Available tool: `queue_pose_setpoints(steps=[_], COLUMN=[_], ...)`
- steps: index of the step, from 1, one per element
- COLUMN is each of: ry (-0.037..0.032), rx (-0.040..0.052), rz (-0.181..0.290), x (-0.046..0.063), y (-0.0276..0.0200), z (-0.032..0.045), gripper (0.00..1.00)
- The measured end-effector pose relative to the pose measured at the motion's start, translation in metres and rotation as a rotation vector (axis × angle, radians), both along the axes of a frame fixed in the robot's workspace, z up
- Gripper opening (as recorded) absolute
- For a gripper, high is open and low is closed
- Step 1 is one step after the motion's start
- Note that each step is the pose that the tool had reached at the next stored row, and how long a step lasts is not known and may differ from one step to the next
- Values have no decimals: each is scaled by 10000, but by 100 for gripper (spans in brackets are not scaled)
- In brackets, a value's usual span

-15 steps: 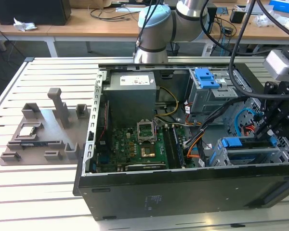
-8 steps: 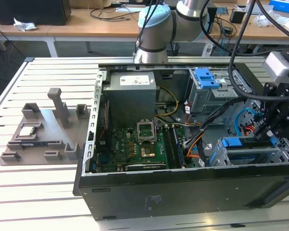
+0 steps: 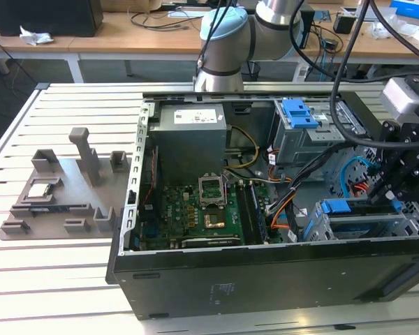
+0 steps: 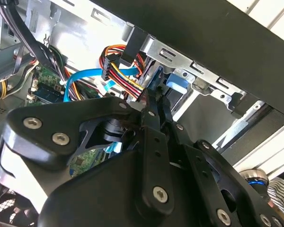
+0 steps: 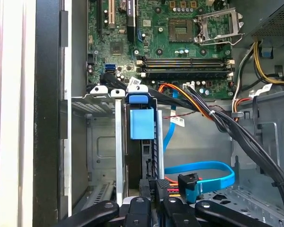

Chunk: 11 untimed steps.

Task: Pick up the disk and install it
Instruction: 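Insert the first disk wire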

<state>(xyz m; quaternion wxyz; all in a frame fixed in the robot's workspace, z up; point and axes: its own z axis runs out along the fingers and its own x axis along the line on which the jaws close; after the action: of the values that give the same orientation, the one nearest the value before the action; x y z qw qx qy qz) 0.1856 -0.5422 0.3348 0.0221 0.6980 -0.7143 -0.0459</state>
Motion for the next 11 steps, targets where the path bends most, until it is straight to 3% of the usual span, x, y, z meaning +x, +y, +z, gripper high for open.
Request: queue_pose_setpoints(steps=[1,4,7,10,11], ry=[-2,-2,-3,-2,-3], rx=[-2,-6,-9,-8,-9], rz=[0,0,1,0,0], x=[0,0,0,0,0], y=[0,0,0,1,1], z=[-1,23,258,412,457], gripper=[24,24,24,23,16])
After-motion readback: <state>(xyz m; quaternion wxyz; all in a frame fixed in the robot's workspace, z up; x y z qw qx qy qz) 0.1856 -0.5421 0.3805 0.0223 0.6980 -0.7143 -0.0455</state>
